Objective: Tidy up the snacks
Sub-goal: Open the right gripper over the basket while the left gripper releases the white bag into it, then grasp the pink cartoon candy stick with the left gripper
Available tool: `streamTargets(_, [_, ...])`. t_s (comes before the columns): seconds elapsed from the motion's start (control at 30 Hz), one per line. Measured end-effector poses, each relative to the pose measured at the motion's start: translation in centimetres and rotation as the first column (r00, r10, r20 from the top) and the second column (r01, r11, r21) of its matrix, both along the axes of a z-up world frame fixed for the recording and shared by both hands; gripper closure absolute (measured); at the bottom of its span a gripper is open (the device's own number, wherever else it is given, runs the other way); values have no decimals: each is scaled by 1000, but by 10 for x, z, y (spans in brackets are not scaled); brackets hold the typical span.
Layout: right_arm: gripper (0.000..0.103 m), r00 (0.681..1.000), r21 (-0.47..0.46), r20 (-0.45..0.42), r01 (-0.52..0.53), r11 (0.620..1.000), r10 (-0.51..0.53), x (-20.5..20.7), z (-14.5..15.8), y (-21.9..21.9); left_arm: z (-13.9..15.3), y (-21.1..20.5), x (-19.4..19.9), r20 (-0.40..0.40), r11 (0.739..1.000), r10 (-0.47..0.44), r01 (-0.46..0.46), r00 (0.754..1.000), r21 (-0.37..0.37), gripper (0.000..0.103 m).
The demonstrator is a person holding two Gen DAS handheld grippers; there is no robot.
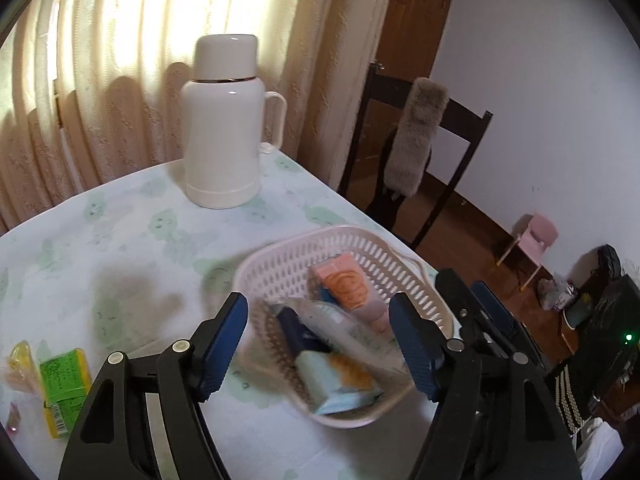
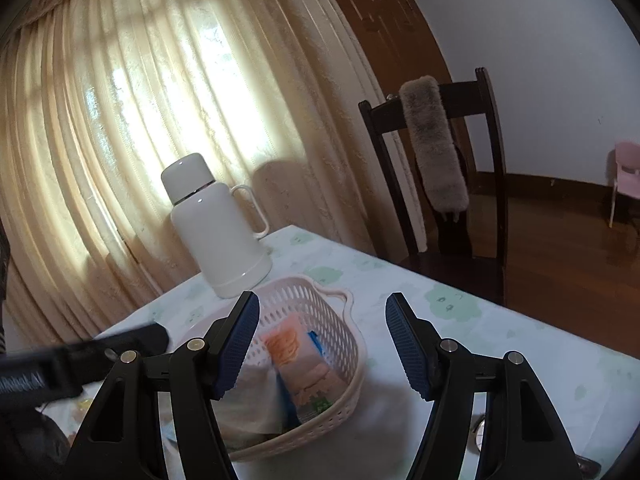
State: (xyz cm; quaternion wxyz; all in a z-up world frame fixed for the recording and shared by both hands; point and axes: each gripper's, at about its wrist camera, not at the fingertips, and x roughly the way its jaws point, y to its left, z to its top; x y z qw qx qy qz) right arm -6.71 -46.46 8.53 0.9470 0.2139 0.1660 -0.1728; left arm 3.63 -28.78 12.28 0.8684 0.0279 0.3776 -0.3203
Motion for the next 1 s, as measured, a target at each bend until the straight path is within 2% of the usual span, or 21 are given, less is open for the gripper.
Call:
streamTargets(0.13, [36, 1000, -3, 5, -6, 1000, 6, 0, 0, 1, 1, 15, 2, 4, 999, 45, -45, 999, 7, 34])
streamTargets(0.37, [36, 1000, -14, 9, -28, 1000, 28, 0, 0, 5, -13, 38, 6, -43, 994, 111, -109, 993, 29, 31])
streamTargets(0.67, [36, 993, -52, 22, -115, 992, 116, 3, 1, 21, -21, 83, 6, -57, 976, 215, -213, 975, 46, 30])
streamTargets(0.83, [36, 988, -100, 22, -147, 984, 150, 3, 2, 34, -25, 119, 7, -41, 952, 299, -296, 953, 75, 28])
streamTargets(1.0, [36, 986, -134, 6, -165, 977, 167, 7, 1, 43, -30, 164, 9, -12, 912, 398, -394, 917, 109, 28])
